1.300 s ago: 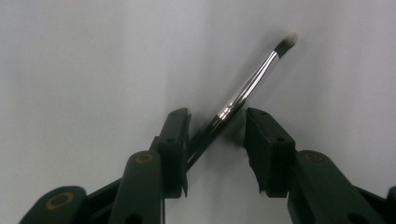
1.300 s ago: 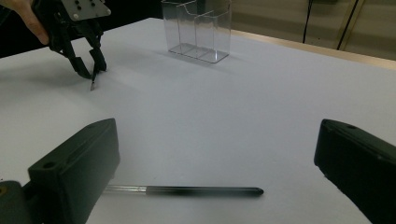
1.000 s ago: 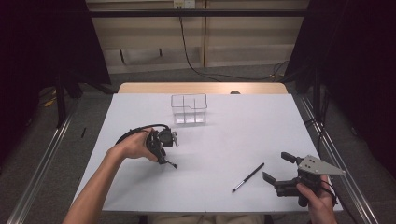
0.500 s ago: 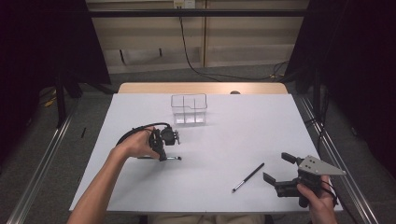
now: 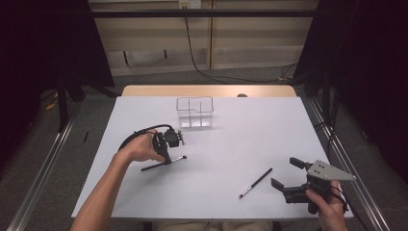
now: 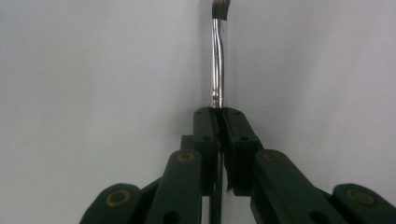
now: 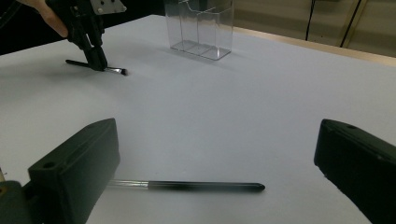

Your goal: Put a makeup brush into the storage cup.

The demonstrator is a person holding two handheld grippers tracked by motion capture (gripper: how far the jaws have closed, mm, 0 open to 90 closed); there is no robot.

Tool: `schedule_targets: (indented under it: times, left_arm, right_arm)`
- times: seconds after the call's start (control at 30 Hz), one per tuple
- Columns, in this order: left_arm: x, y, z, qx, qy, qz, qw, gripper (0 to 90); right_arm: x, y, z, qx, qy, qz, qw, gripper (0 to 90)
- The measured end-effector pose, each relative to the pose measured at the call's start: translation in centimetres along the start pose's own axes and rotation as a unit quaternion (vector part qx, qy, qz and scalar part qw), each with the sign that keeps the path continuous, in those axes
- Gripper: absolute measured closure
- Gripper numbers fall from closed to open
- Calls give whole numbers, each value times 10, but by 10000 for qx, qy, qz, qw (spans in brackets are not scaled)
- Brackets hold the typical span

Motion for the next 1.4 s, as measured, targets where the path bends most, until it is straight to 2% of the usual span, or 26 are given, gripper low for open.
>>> schedule_targets:
  times: [0.13,0.27,0.4,0.43,0.47,0.57,0.67,0.77,0.87,0.9,0.93,1.07,1.1,1.13,1.17,1.23,1.27,1.3,1.33,1.4]
  left_arm:
    - [5,2,4,162,189,-197,9995,846]
    - [8,3,5,224,354,-362,9985,846]
    - [10,7,6,246,376,-542,9975,846]
    - [10,8,7,286,378,-625,9969,846]
    - [10,9,6,256,475,-766,9956,846]
    - [10,13,7,239,436,-857,9951,847]
    - [10,18,6,211,476,-1082,9928,847]
    - [11,25,7,148,506,-1385,9890,846]
    - [12,28,7,129,643,-1683,9836,846]
    - [13,29,8,107,592,-1697,9837,847]
    - [14,29,7,96,698,-1811,9809,846]
    - [17,36,9,84,720,-2118,9746,847]
    - [17,37,8,53,794,-2239,9714,847]
    - [17,39,9,31,731,-2269,9712,846]
    - [17,40,8,7,764,-2362,9687,846]
    - [17,43,8,-41,752,-2467,9662,846]
    - [17,43,6,-39,847,-2613,9615,846]
    - [17,45,6,-86,887,-2724,9581,846]
    - [17,46,6,-144,892,-2797,9558,846]
    - [18,48,6,-178,935,-2991,9494,847]
  right_arm:
    - [0,0,0,0,-17,1,10000,0]
    - [0,0,-1,9,-11,11,10000,0]
    - [0,0,0,1,-3,11,10000,0]
    - [0,0,0,8,0,9,10000,0]
    - [0,0,-1,26,-3,3,10000,0]
    - [0,0,-1,46,-23,-4,10000,0]
    - [0,0,-1,29,-24,-15,10000,0]
    - [0,0,-1,25,-25,-11,10000,0]
    - [0,0,0,19,-17,-10,10000,0]
    - [0,0,0,17,-15,-4,10000,0]
    - [0,0,0,14,-21,-10,10000,0]
    - [0,0,0,4,-5,-1,10000,0]
    - [0,0,0,3,-9,-1,10000,0]
    - [0,0,0,10,-11,3,10000,0]
    - [0,-1,-1,10,-9,5,10000,0]
    - [0,-1,-1,3,-13,4,10000,0]
    - [0,-1,0,0,-19,6,10000,0]
    - [0,-1,0,1,-24,-1,10000,0]
    - [0,-1,0,7,-22,-6,10000,0]
    - [0,0,0,7,-34,-7,10000,0]
Point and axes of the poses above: each handheld gripper's, and its own axes: y roughly backward along the jaws, x roughly out of its underside, z roughly to its left, the point moved 2 cm from there along -y, roughly forward along the jaws, and after that the axes turned 9 degrees about -z, right-handed, at the moved point
